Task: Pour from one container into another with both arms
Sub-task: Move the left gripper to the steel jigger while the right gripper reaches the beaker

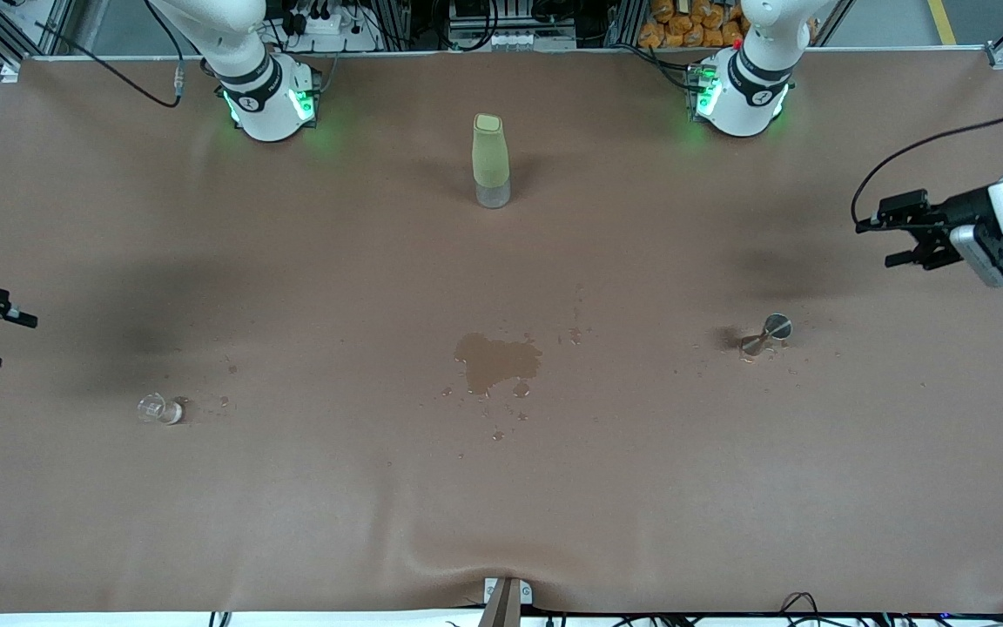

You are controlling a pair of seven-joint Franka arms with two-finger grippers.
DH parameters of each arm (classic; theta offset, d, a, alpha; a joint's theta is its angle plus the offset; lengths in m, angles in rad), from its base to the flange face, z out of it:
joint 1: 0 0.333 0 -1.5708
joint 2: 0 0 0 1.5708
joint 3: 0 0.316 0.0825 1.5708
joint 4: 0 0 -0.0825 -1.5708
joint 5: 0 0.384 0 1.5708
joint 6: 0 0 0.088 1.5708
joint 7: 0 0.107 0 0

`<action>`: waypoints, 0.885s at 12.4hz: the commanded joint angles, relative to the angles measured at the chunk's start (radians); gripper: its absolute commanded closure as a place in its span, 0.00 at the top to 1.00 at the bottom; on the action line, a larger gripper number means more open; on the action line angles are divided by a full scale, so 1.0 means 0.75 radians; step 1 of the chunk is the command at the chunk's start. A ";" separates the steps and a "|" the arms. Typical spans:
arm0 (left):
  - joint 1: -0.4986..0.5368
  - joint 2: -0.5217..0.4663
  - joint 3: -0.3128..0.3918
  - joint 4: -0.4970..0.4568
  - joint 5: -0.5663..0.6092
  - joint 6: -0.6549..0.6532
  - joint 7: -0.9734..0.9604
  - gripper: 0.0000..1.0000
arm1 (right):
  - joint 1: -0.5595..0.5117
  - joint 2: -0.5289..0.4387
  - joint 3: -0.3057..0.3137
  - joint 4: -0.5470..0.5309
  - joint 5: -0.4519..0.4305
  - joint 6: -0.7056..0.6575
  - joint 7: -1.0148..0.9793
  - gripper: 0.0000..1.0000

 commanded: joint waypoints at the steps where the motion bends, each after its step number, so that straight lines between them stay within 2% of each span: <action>1: 0.035 0.239 -0.013 0.161 -0.127 -0.012 0.324 1.00 | -0.074 0.131 0.019 0.027 0.189 -0.013 -0.346 1.00; 3: 0.066 0.378 -0.013 0.220 -0.205 -0.014 0.554 1.00 | -0.097 0.231 0.019 0.029 0.296 -0.013 -0.572 1.00; 5: 0.066 0.525 -0.017 0.337 -0.216 -0.043 0.752 1.00 | -0.097 0.268 0.019 0.027 0.327 -0.013 -0.693 1.00; 8: 0.066 0.709 -0.025 0.470 -0.277 -0.106 0.999 1.00 | -0.097 0.360 0.021 0.027 0.460 -0.011 -0.862 1.00; 11: 0.064 0.796 -0.027 0.497 -0.398 -0.137 1.288 1.00 | -0.097 0.427 0.021 0.029 0.494 -0.013 -1.018 1.00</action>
